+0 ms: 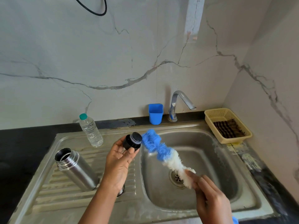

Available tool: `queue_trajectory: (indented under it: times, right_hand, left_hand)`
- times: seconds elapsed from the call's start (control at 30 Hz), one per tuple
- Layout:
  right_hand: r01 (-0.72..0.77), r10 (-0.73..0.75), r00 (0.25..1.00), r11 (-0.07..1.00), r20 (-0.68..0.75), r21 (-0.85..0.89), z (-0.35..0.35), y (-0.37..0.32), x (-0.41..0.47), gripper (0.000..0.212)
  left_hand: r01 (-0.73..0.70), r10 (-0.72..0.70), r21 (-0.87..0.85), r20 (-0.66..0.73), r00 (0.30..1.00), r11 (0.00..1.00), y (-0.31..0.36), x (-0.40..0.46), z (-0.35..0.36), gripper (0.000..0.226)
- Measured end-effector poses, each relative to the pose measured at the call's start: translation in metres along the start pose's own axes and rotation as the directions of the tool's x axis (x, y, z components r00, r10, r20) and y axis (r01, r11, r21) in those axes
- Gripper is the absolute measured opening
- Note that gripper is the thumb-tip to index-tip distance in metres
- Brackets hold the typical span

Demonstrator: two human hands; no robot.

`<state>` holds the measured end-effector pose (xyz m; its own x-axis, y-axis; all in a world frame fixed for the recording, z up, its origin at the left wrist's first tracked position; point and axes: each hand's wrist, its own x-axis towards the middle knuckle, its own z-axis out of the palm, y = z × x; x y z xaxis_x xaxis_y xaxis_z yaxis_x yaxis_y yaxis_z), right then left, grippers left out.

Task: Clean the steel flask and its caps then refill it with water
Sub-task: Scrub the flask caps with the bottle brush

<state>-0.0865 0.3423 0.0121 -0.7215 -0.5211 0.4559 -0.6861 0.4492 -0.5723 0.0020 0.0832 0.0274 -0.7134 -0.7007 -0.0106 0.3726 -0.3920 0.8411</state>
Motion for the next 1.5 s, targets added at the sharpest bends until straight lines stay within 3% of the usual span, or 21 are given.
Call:
queue_trajectory:
  times: [0.07, 0.17, 0.2, 0.3, 0.5, 0.63, 0.8, 1.0, 1.1, 1.17, 1.23, 1.27, 1.3, 1.43, 1.5]
  right_hand:
    - [-0.029, 0.035, 0.998, 0.993, -0.05, 0.116, 0.006, 0.001, -0.005, 0.058]
    - [0.018, 0.012, 0.992, 0.97, -0.123, 0.241, 0.005, -0.006, -0.006, 0.05]
    - [0.049, -0.02, 0.993, 0.968, -0.119, 0.248, 0.004, -0.009, -0.005, 0.048]
    - [0.056, -0.046, 0.998, 0.973, -0.048, 0.223, 0.007, -0.012, -0.004, 0.052]
    - [0.097, -0.086, 0.995, 0.962, -0.053, 0.256, 0.005, -0.002, -0.006, 0.054]
    - [0.075, -0.058, 0.996, 0.964, -0.073, 0.255, 0.005, 0.002, -0.005, 0.056]
    - [0.094, -0.074, 0.994, 0.959, -0.083, 0.267, 0.013, -0.001, -0.008, 0.057]
    - [-0.018, 0.036, 0.996, 0.977, -0.08, 0.214, 0.021, 0.012, -0.016, 0.052]
    - [-0.103, 0.116, 0.992, 0.977, -0.06, 0.185, 0.023, 0.022, -0.026, 0.052]
    - [-0.15, 0.163, 0.985, 0.971, -0.055, 0.184, 0.025, 0.031, -0.031, 0.055]
    - [-0.189, 0.201, 0.978, 0.964, -0.048, 0.187, 0.026, 0.035, -0.033, 0.059]
    - [-0.2, 0.213, 0.976, 0.961, -0.047, 0.193, 0.026, 0.035, -0.034, 0.059]
    - [-0.211, 0.224, 0.974, 0.957, -0.046, 0.198, 0.025, 0.035, -0.033, 0.059]
    - [-0.235, 0.249, 0.967, 0.951, -0.047, 0.2, 0.022, 0.033, -0.034, 0.053]
    - [-0.238, 0.25, 0.967, 0.951, -0.039, 0.2, 0.021, 0.034, -0.035, 0.049]
  left_hand:
    - [0.044, -0.045, -0.05, -0.012, 0.999, 0.998, -0.002, -0.001, 0.002, 0.075]
    - [0.061, -0.062, -0.056, -0.018, 0.998, 0.997, -0.006, -0.004, 0.003, 0.078]
    - [0.071, -0.073, -0.069, -0.014, 0.997, 0.995, -0.006, -0.005, 0.003, 0.077]
    - [0.085, -0.087, -0.084, -0.014, 0.996, 0.993, -0.009, -0.007, 0.002, 0.044]
    - [0.089, -0.09, -0.118, -0.003, 0.996, 0.989, -0.007, -0.003, 0.005, 0.043]
    - [0.105, -0.104, -0.12, 0.013, 0.994, 0.987, -0.009, -0.001, 0.006, 0.086]
    - [0.127, -0.128, -0.122, -0.004, 0.992, 0.984, -0.011, 0.002, 0.009, 0.081]
    - [0.086, -0.085, -0.143, 0.013, 0.996, 0.986, -0.012, 0.005, 0.012, 0.089]
    - [0.086, -0.087, 0.091, 0.013, 0.996, 0.992, -0.024, 0.007, 0.009, 0.071]
    - [0.043, -0.081, 0.467, 0.061, 0.995, 0.883, -0.04, 0.003, 0.006, 0.059]
    - [-0.169, -0.062, 0.802, 0.248, 0.967, 0.573, -0.062, -0.003, 0.001, 0.056]
    - [-0.275, -0.059, 0.872, 0.325, 0.944, 0.405, -0.074, -0.006, -0.002, 0.055]
    - [-0.322, -0.047, 0.895, 0.353, 0.935, 0.309, -0.083, -0.009, -0.003, 0.053]
    - [-0.324, -0.11, 0.945, 0.328, 0.938, 0.057, -0.089, -0.012, -0.007, 0.049]
    - [-0.27, -0.002, 0.962, 0.27, 0.963, 0.029, -0.077, 0.0, -0.019, 0.05]
